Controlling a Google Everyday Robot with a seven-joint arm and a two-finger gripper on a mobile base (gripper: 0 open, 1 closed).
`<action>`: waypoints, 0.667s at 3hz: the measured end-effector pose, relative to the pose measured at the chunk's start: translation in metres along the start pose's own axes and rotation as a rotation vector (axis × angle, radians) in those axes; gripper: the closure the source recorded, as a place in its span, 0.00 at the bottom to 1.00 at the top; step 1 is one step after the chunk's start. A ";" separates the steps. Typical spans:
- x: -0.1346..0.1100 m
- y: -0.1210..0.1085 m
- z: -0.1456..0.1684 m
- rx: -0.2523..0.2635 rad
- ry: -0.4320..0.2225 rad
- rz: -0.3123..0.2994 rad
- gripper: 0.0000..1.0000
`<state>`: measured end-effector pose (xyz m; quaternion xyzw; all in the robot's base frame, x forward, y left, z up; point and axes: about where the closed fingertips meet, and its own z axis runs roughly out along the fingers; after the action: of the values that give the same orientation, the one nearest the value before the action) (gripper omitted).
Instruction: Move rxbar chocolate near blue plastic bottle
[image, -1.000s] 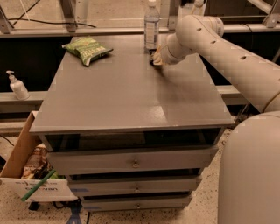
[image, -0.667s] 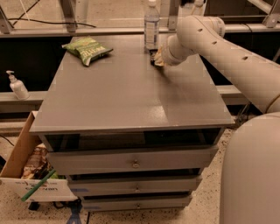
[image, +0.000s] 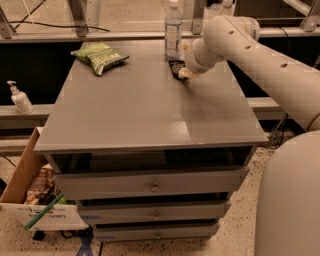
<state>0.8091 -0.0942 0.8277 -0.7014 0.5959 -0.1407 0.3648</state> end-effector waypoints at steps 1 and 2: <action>-0.001 -0.004 -0.004 0.000 0.000 0.000 0.00; -0.003 -0.007 -0.007 0.000 0.000 0.000 0.00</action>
Offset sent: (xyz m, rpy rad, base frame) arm -0.0166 -0.0323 0.0384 0.2250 -0.0061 -0.0992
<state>0.8090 -0.0942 0.8381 -0.7013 0.5960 -0.1406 0.3650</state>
